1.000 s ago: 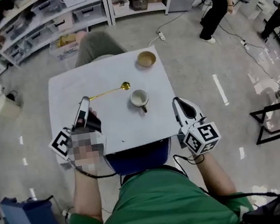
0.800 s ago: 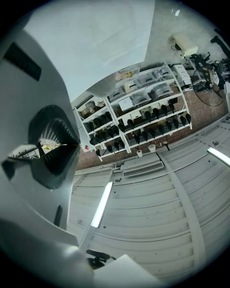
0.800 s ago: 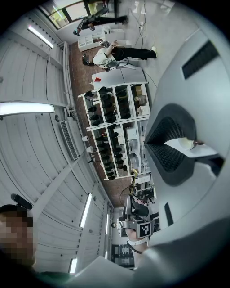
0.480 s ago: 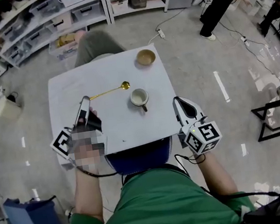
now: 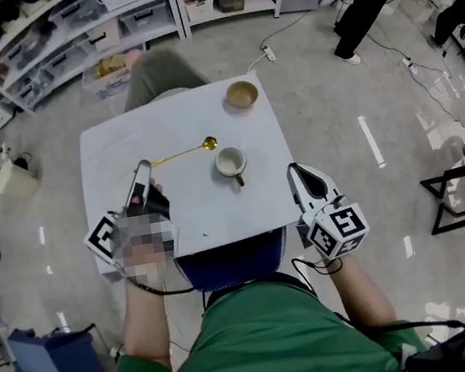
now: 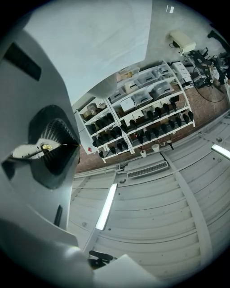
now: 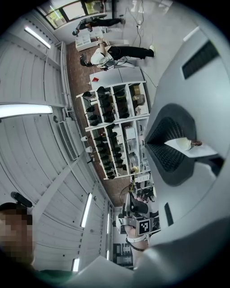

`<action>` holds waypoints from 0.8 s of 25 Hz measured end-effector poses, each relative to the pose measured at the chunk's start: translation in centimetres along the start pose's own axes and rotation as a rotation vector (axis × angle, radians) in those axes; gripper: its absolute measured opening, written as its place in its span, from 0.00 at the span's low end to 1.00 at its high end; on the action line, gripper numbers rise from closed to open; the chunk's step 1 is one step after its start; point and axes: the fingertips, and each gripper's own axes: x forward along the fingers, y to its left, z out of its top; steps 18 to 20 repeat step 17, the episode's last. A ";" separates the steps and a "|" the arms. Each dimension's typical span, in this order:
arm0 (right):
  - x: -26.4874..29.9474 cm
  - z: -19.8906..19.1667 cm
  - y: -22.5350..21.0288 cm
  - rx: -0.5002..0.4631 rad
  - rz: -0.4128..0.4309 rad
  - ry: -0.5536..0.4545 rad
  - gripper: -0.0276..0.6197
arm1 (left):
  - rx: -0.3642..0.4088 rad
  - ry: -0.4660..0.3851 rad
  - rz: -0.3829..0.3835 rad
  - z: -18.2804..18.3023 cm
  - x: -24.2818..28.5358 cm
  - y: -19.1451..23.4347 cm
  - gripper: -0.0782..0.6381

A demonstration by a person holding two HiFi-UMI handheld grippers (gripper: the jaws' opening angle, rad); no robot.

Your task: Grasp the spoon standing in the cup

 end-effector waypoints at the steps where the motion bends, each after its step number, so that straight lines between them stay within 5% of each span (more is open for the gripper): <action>1: -0.1 0.0 -0.2 0.002 0.001 0.002 0.07 | 0.001 0.001 0.003 -0.1 0.2 0.0 0.14; 13: 0.0 -0.5 -1.0 0.009 0.028 0.013 0.07 | 0.117 0.043 0.032 -1.4 1.4 -0.2 0.14; 20: -0.5 -1.0 -0.8 0.019 0.031 0.028 0.07 | 0.073 0.056 0.045 -2.2 1.5 0.2 0.14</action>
